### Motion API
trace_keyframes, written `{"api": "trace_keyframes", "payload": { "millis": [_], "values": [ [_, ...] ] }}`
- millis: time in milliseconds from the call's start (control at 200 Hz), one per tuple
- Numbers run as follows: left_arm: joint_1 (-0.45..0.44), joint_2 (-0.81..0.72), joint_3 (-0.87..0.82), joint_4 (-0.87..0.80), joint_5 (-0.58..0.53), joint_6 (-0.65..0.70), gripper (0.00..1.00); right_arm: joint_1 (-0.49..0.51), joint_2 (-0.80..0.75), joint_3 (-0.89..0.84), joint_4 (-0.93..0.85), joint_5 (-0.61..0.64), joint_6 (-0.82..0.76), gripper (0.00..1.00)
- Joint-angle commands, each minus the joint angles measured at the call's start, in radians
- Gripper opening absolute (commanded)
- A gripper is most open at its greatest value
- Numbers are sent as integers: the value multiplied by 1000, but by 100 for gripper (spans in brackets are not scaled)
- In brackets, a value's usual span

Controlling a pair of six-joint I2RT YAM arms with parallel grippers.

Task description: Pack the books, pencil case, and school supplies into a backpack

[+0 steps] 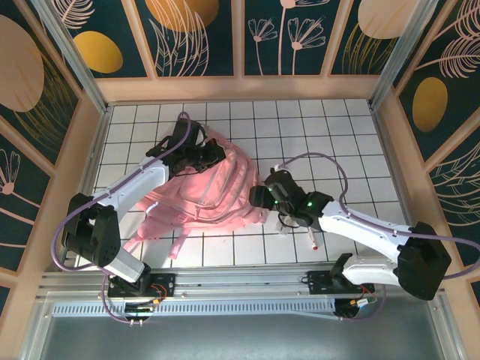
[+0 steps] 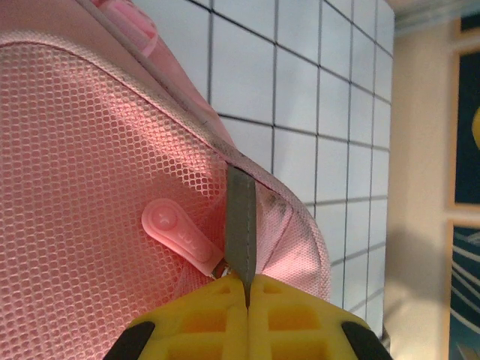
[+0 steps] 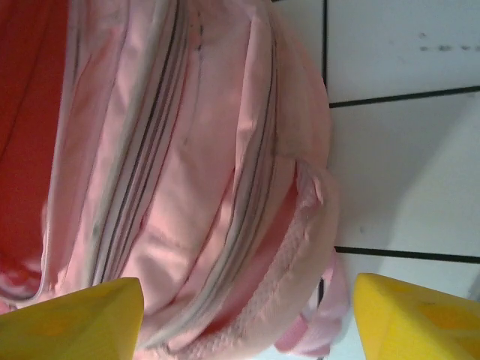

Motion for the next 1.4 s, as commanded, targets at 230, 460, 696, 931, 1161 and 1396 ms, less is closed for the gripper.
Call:
{"api": "trace_keyframes", "payload": {
  "millis": [230, 460, 696, 931, 1161, 1396],
  "values": [
    [-31, -14, 49, 53, 125, 31, 0, -43, 128, 202, 226, -376, 108, 70],
    [-30, -5, 51, 29, 115, 54, 0, -40, 208, 186, 356, -422, 178, 46],
    [16, -36, 34, 8, 67, 106, 0, -45, 193, 162, 317, -346, 201, 53],
    [28, -51, -5, 16, 83, 97, 0, -53, 231, 108, 345, -335, 225, 61],
    [29, -34, -32, 67, 140, 70, 0, -53, 291, 217, 381, -401, 165, 47],
    [70, -90, 38, -113, 1, 248, 61, -68, 303, 216, 415, -413, 238, 16]
  ]
}}
